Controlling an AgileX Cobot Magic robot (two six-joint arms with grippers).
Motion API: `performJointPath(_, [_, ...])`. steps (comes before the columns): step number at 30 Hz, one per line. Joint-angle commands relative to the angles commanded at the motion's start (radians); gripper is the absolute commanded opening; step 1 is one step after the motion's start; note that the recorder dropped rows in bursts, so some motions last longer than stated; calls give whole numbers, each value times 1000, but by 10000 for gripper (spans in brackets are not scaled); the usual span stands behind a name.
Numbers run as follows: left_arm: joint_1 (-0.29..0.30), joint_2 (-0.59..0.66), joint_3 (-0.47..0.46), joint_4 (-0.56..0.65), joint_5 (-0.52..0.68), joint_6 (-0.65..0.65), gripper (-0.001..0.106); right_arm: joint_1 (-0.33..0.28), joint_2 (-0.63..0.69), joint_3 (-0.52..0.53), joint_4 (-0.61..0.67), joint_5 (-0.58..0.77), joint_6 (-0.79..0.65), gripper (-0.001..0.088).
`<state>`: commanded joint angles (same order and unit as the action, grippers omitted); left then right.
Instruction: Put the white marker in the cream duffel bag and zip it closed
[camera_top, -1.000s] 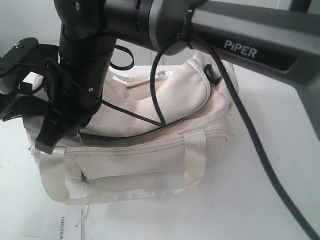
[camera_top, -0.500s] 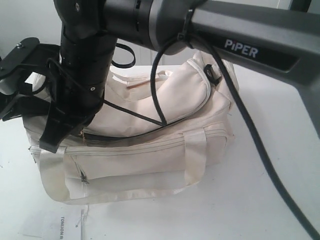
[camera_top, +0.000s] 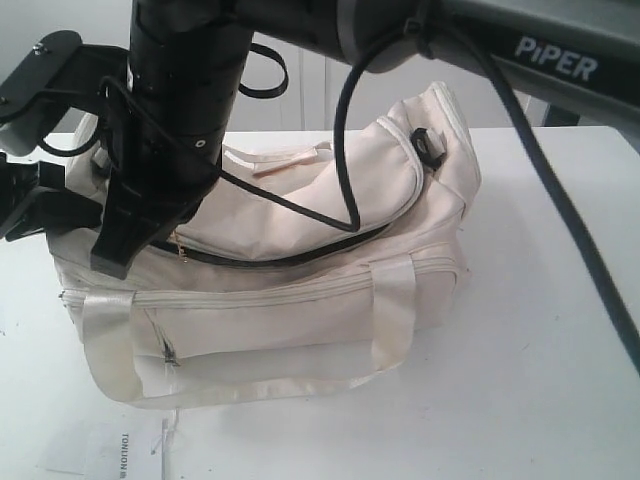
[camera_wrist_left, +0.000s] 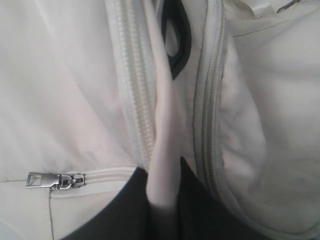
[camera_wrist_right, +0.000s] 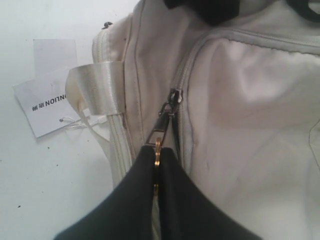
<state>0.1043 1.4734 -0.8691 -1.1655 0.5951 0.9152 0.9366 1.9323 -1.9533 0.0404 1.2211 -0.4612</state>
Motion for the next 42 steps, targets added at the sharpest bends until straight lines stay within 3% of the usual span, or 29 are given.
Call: performJointPath(42, [0,0,0,0,-13,0,0,0,-53,61,7,0,87,0])
